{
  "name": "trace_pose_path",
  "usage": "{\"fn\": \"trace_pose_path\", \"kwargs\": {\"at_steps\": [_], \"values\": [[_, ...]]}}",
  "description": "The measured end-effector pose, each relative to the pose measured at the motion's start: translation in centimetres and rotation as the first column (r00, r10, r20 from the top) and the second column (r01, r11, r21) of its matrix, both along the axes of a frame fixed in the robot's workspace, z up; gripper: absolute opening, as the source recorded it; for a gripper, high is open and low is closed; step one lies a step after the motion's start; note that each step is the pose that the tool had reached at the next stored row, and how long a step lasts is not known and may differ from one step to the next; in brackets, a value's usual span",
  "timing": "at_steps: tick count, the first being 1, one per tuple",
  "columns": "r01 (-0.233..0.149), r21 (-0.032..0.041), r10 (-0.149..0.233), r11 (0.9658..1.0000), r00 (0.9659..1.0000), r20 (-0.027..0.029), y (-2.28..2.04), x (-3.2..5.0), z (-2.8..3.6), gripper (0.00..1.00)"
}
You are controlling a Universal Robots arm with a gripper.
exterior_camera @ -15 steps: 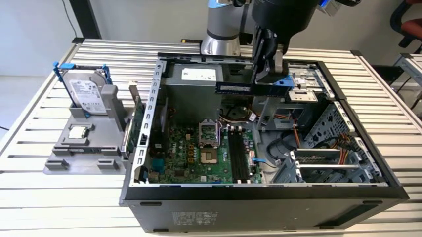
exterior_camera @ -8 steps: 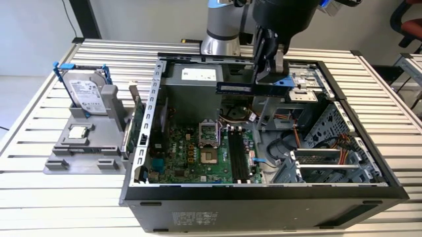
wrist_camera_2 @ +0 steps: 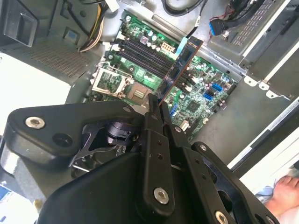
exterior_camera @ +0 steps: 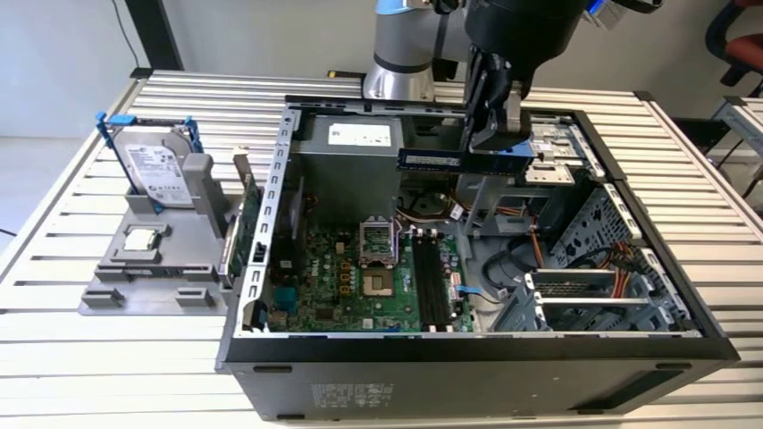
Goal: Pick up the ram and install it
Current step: 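Pick up the ram and move it above insertion slot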
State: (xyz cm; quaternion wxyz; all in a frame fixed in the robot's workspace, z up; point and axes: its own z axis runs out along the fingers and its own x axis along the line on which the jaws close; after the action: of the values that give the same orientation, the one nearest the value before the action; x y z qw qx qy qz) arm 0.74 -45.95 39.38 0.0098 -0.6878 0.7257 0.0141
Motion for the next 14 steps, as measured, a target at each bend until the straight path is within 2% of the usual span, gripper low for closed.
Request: {"fn": "trace_pose_path", "kwargs": {"at_steps": [11, 14], "values": [[0.001, 0.0000, -0.001, 1.0000, 1.0000, 0.0000, 0.00, 0.00, -0.01, 0.00], [0.033, 0.0000, -0.033, 0.9995, 0.9995, 0.0000, 0.00, 0.01, -0.01, 0.00]]}}
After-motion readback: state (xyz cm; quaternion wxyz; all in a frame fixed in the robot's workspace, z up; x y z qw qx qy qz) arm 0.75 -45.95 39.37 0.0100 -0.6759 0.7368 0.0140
